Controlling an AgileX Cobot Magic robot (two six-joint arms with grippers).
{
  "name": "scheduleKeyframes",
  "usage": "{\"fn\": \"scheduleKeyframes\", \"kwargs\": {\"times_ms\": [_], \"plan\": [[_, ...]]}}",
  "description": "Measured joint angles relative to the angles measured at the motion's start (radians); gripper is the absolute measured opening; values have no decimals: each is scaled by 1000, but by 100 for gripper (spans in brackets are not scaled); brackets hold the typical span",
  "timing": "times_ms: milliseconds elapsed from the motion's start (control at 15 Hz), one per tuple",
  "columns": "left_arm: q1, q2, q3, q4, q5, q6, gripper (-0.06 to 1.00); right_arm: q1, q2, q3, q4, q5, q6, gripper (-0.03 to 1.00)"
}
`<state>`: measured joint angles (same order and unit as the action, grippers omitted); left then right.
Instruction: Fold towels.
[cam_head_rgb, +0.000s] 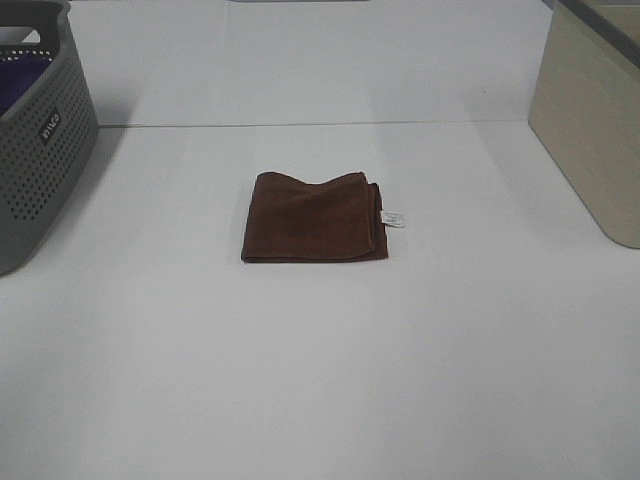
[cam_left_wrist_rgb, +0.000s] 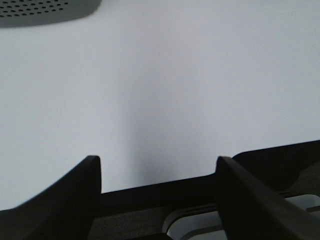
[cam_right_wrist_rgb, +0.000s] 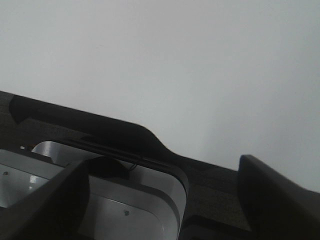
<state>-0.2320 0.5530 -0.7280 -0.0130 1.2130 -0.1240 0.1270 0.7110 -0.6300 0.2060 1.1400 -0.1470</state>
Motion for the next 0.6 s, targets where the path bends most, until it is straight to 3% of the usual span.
{"fn": "scheduleKeyframes", "kwargs": {"times_ms": [333,467,600], "plan": [[0,-368,183,-4,-71,96,62,0,-341,101,-51,-51,0,77],[0,-409,212,-9,-151,104,62,0,-422,120,-65,-69,-1,77],[0,-409,224,-26,-156,124,62,0,-424,121,-66,-69,-1,77]]}}
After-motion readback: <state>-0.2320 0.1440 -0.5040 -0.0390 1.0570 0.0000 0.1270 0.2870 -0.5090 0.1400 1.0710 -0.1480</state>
